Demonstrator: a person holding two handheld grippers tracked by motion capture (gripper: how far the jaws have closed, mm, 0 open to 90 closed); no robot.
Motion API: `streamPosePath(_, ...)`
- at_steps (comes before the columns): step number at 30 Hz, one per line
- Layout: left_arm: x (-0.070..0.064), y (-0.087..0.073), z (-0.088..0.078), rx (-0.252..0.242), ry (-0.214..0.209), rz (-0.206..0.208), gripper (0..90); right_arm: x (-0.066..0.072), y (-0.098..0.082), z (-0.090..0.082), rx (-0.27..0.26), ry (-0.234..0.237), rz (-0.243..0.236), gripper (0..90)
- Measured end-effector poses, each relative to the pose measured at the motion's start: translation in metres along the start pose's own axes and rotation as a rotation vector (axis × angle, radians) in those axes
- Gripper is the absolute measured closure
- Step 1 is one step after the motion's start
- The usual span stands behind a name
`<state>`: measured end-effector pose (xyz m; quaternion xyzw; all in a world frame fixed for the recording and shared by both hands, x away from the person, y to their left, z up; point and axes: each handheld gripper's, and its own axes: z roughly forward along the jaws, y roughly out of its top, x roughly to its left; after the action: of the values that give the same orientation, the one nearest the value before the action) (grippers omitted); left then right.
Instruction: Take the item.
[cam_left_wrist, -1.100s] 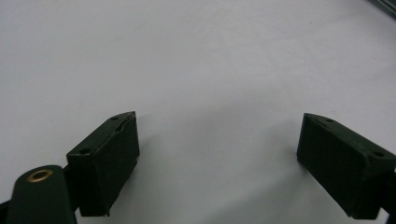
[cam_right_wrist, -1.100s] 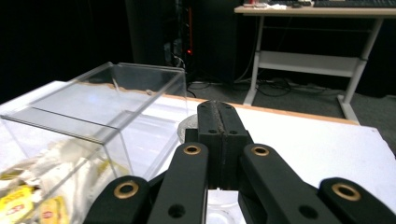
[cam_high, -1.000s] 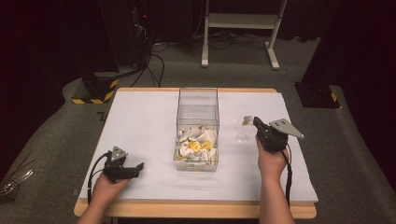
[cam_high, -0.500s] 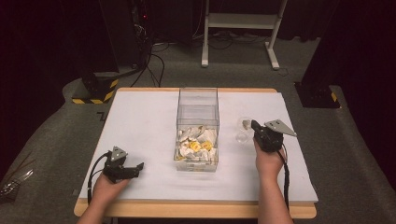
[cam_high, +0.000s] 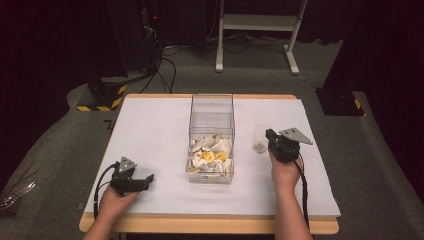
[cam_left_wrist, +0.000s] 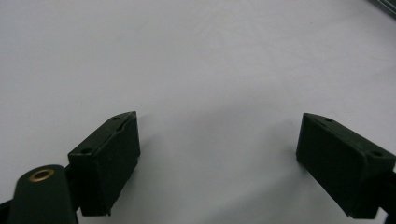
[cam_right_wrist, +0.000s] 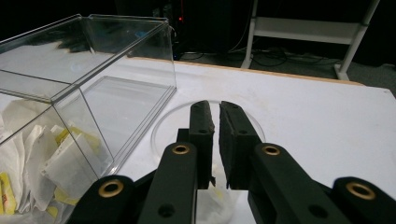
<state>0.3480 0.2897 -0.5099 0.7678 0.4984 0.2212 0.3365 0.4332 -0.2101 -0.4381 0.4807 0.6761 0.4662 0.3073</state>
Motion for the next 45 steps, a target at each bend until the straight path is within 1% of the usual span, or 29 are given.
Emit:
streamPosePath(3, 0.000, 0.000, 0.000, 0.000, 0.000, 0.000, 13.9, 0.001, 0.001, -0.001, 0.003, 0.007, 0.001, 78.2)
streamPosePath(6, 0.000, 0.000, 0.000, 0.001, 0.000, 0.000, 13.9, 0.003, 0.003, -0.003, -0.004, 0.015, 0.000, 72.4)
streamPosePath(9, 0.000, 0.000, 0.000, 0.001, 0.000, 0.000, 13.9, 0.006, 0.004, -0.005, -0.004, 0.050, 0.015, 66.0)
streamPosePath(10, 0.000, 0.000, 0.000, 0.001, 0.000, 0.000, 13.9, 0.008, 0.004, -0.005, 0.001, 0.060, 0.019, 63.6)
streamPosePath(12, 0.000, 0.000, 0.000, 0.002, 0.000, 0.001, 13.9, 0.013, 0.004, -0.007, 0.009, 0.063, 0.010, 58.9)
streamPosePath(14, 0.000, 0.000, 0.000, 0.002, -0.002, 0.000, 13.9, 0.016, 0.003, -0.008, 0.012, 0.071, 0.015, 54.9)
streamPosePath(23, 0.001, 0.000, 0.000, 0.002, -0.003, 0.000, 13.9, 0.033, 0.000, -0.014, 0.033, 0.064, -0.025, 41.5)
streamPosePath(25, 0.001, 0.000, 0.000, 0.004, -0.005, 0.002, 13.9, 0.036, 0.001, -0.017, 0.042, 0.063, -0.022, 38.5)
streamPosePath(27, 0.001, 0.000, 0.000, 0.002, -0.003, 0.002, 13.9, 0.038, 0.001, -0.020, 0.044, 0.072, -0.012, 37.0)
streamPosePath(31, 0.001, 0.000, 0.000, 0.002, -0.002, 0.002, 13.9, 0.044, 0.000, -0.027, 0.046, 0.073, -0.024, 32.2)
streamPosePath(35, 0.001, 0.000, 0.000, 0.004, -0.002, 0.004, 13.9, 0.049, -0.006, -0.031, 0.065, 0.074, -0.035, 28.4)
streamPosePath(39, 0.000, 0.000, 0.000, 0.004, -0.002, 0.003, 13.9, 0.050, -0.016, -0.035, 0.099, 0.078, -0.039, 28.9)
streamPosePath(42, 0.001, 0.000, 0.000, 0.004, -0.002, 0.004, 13.9, 0.049, -0.025, -0.036, 0.127, 0.084, -0.025, 27.6)
streamPosePath(45, 0.001, 0.000, 0.000, 0.004, -0.002, 0.004, 13.9, 0.049, -0.036, -0.035, 0.173, 0.082, -0.026, 27.8)
